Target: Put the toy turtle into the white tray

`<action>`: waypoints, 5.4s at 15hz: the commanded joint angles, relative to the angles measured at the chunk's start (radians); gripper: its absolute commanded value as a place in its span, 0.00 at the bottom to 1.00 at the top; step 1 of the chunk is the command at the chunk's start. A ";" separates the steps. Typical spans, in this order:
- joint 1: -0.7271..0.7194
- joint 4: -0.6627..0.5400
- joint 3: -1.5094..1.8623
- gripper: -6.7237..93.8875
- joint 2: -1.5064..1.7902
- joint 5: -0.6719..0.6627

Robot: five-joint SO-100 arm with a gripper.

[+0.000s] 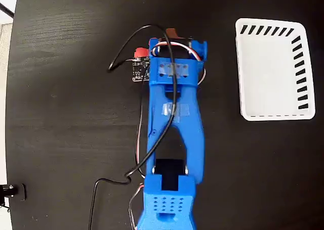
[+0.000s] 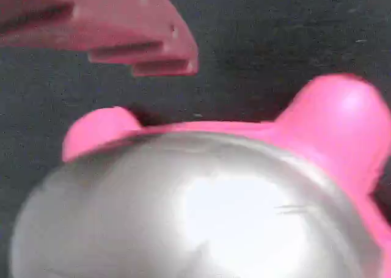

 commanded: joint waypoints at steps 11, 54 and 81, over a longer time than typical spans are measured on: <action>-0.012 -0.008 -0.060 0.31 0.041 -0.003; 0.589 0.209 -0.491 0.07 0.101 -0.107; 0.589 0.187 -0.618 0.07 0.000 -0.037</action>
